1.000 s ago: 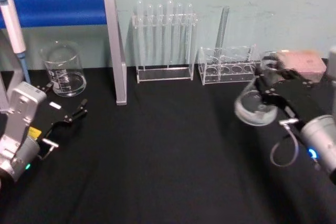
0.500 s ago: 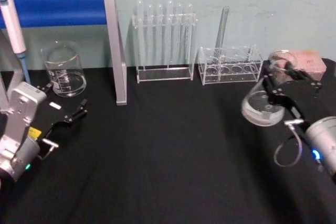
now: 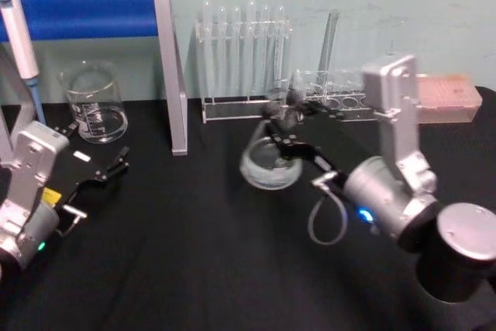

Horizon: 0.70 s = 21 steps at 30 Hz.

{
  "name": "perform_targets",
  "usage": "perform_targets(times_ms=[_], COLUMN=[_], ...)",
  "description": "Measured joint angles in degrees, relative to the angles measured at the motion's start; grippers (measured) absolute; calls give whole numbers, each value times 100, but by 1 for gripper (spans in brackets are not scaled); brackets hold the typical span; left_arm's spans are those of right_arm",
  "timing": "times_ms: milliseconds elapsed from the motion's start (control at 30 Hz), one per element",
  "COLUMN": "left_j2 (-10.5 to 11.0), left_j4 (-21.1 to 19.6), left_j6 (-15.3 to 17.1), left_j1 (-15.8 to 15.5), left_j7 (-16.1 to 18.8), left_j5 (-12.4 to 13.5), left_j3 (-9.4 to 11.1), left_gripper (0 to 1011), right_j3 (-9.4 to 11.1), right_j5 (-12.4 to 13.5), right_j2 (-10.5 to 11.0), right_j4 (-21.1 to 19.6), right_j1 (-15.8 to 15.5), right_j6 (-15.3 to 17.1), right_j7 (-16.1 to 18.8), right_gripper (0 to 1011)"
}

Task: Grasp the erlenmeyer flask with one hand, shake it three times, then place it back.

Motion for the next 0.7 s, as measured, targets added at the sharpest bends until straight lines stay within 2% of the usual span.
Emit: perform_targets(times_ms=[233,367,500,667,700], left_j2=[0,0,0,0,0], left_j4=[0,0,0,0,0], left_j6=[0,0,0,0,0], left_j1=[0,0,0,0,0], left_j7=[0,0,0,0,0], left_j5=[0,0,0,0,0], left_j3=[0,0,0,0,0], left_gripper=[1001,1001,1001,1001,1001], right_j3=[-411,-479,-433,-212,-117], right_j5=[121,180,219,232,231], right_j2=[-43,-31,27,109,137], right_j4=[334,403,390,253,188], right_j1=[350,417,398,258,190], right_j6=[-64,-70,-70,-54,-46], right_j7=[305,321,208,-68,-164], right_gripper=[449,449,449,449,449])
